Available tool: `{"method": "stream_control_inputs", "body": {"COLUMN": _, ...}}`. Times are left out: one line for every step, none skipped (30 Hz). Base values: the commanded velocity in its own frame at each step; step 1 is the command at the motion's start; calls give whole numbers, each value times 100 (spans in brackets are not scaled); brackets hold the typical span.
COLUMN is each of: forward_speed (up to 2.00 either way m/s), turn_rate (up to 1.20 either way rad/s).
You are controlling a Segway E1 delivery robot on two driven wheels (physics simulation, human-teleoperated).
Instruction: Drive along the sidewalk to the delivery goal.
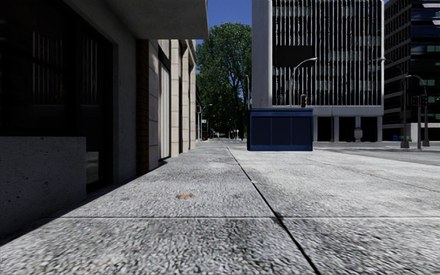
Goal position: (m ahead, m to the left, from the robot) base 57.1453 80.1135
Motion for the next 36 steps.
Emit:
{"method": "stream_control_inputs", "body": {"forward_speed": 200, "turn_rate": 0}}
{"method": "stream_control_inputs", "body": {"forward_speed": 200, "turn_rate": 0}}
{"method": "stream_control_inputs", "body": {"forward_speed": 200, "turn_rate": 0}}
{"method": "stream_control_inputs", "body": {"forward_speed": 200, "turn_rate": 0}}
{"method": "stream_control_inputs", "body": {"forward_speed": 200, "turn_rate": 0}}
{"method": "stream_control_inputs", "body": {"forward_speed": 200, "turn_rate": 0}}
{"method": "stream_control_inputs", "body": {"forward_speed": 200, "turn_rate": 0}}
{"method": "stream_control_inputs", "body": {"forward_speed": 200, "turn_rate": 0}}
{"method": "stream_control_inputs", "body": {"forward_speed": 200, "turn_rate": 0}}
{"method": "stream_control_inputs", "body": {"forward_speed": 200, "turn_rate": 0}}
{"method": "stream_control_inputs", "body": {"forward_speed": 200, "turn_rate": 0}}
{"method": "stream_control_inputs", "body": {"forward_speed": 200, "turn_rate": 0}}
{"method": "stream_control_inputs", "body": {"forward_speed": 200, "turn_rate": 0}}
{"method": "stream_control_inputs", "body": {"forward_speed": 200, "turn_rate": 0}}
{"method": "stream_control_inputs", "body": {"forward_speed": 200, "turn_rate": 0}}
{"method": "stream_control_inputs", "body": {"forward_speed": 200, "turn_rate": 0}}
{"method": "stream_control_inputs", "body": {"forward_speed": 200, "turn_rate": 0}}
{"method": "stream_control_inputs", "body": {"forward_speed": 200, "turn_rate": 0}}
{"method": "stream_control_inputs", "body": {"forward_speed": 200, "turn_rate": 0}}
{"method": "stream_control_inputs", "body": {"forward_speed": 200, "turn_rate": 0}}
{"method": "stream_control_inputs", "body": {"forward_speed": 200, "turn_rate": 0}}
{"method": "stream_control_inputs", "body": {"forward_speed": 200, "turn_rate": 0}}
{"method": "stream_control_inputs", "body": {"forward_speed": 200, "turn_rate": 0}}
{"method": "stream_control_inputs", "body": {"forward_speed": 200, "turn_rate": 0}}
{"method": "stream_control_inputs", "body": {"forward_speed": 200, "turn_rate": 0}}
{"method": "stream_control_inputs", "body": {"forward_speed": 200, "turn_rate": 0}}
{"method": "stream_control_inputs", "body": {"forward_speed": 200, "turn_rate": 0}}
{"method": "stream_control_inputs", "body": {"forward_speed": 200, "turn_rate": 0}}
{"method": "stream_control_inputs", "body": {"forward_speed": 200, "turn_rate": 0}}
{"method": "stream_control_inputs", "body": {"forward_speed": 200, "turn_rate": 0}}
{"method": "stream_control_inputs", "body": {"forward_speed": 200, "turn_rate": 0}}
{"method": "stream_control_inputs", "body": {"forward_speed": 200, "turn_rate": 0}}
{"method": "stream_control_inputs", "body": {"forward_speed": 200, "turn_rate": 0}}
{"method": "stream_control_inputs", "body": {"forward_speed": 200, "turn_rate": 0}}
{"method": "stream_control_inputs", "body": {"forward_speed": 200, "turn_rate": 0}}
{"method": "stream_control_inputs", "body": {"forward_speed": 200, "turn_rate": 0}}
